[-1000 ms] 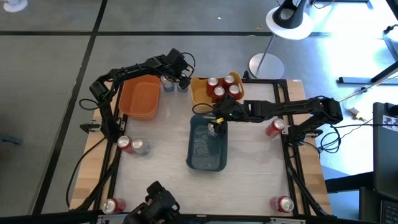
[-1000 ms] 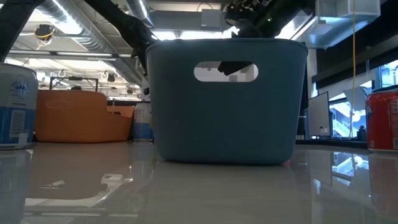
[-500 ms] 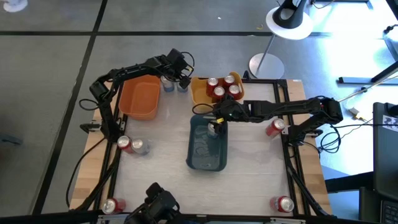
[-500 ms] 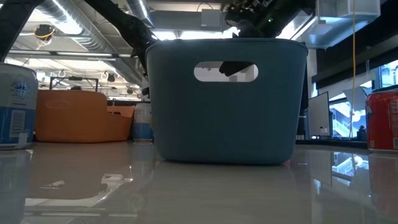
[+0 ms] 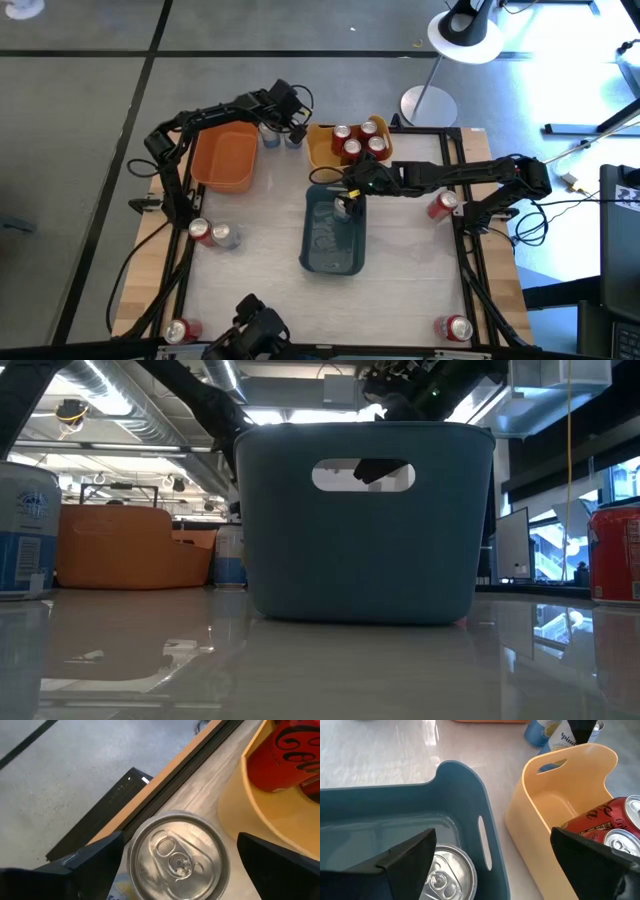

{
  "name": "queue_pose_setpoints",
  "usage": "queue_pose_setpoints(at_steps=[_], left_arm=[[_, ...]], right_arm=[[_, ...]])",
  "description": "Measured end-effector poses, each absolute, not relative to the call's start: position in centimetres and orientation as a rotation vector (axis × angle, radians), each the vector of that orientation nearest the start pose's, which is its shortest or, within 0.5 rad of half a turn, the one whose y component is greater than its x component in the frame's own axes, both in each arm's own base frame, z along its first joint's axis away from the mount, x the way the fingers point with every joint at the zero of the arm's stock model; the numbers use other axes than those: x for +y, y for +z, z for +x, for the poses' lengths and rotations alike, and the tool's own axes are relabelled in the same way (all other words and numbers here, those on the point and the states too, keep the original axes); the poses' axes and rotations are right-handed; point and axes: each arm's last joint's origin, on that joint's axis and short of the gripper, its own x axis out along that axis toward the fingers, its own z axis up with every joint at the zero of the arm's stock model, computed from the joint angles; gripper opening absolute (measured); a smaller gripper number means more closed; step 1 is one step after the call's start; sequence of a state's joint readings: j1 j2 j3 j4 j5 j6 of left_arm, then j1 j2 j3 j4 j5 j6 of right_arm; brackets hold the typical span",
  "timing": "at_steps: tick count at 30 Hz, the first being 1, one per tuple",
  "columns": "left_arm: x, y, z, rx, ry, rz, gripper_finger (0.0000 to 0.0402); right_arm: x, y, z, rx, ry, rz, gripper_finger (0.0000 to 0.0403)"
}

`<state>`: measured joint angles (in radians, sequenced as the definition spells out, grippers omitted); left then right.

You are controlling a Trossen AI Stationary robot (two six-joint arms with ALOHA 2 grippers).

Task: Sort soda cans
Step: Put the top right white soda can into the blue bin

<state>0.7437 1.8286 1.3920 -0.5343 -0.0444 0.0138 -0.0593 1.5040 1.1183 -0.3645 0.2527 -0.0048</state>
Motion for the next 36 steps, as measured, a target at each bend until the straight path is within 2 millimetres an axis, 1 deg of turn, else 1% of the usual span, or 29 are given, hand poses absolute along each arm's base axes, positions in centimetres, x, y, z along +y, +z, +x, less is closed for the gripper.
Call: queue_pose_setpoints(at_steps=[8,12,14,19,21,23,26,29,32,34,36], left_arm=[[26.3,21.8,28.4,0.952,0.717,-0.334,0.0375],[26.4,21.7,28.3,0.948,0.719,-0.330,0.0369],[26.4,21.7,28.3,0.951,0.714,-0.320,0.0353],[26.4,21.8,28.2,0.958,0.715,-0.297,0.0282],[26.4,22.0,28.1,0.965,0.715,-0.289,0.0281],[26.2,23.0,27.8,0.977,0.716,-0.287,0.0281],[25.5,25.7,27.5,0.963,0.739,-0.254,0.0281],[24.4,28.4,26.9,0.959,0.773,-0.228,0.0281],[22.5,31.2,26.4,0.896,0.761,-0.187,0.0281],[20.7,33.6,26.0,0.827,0.743,-0.157,0.0281],[18.6,35.4,25.5,0.777,0.713,-0.151,0.0281]], right_arm=[[-2.6,26.5,32.1,0.750,-0.295,-0.077,0.0390],[-2.6,26.5,32.1,0.750,-0.295,-0.077,0.0390],[-2.6,26.5,32.1,0.751,-0.295,-0.077,0.0390],[-2.6,26.6,31.8,0.774,-0.261,-0.144,0.0390],[-2.6,27.4,31.3,0.768,-0.277,-0.153,0.0390],[-2.6,28.5,30.6,0.765,-0.294,-0.162,0.0390],[-2.5,29.9,29.4,0.740,-0.302,-0.156,0.0390],[-2.5,31.2,28.4,0.696,-0.311,-0.135,0.0390],[-2.3,31.6,28.2,0.674,-0.270,-0.116,0.0390],[-2.2,31.7,28.3,0.665,-0.227,-0.092,0.0390],[-2.1,31.5,28.5,0.658,-0.201,-0.062,0.0390]])
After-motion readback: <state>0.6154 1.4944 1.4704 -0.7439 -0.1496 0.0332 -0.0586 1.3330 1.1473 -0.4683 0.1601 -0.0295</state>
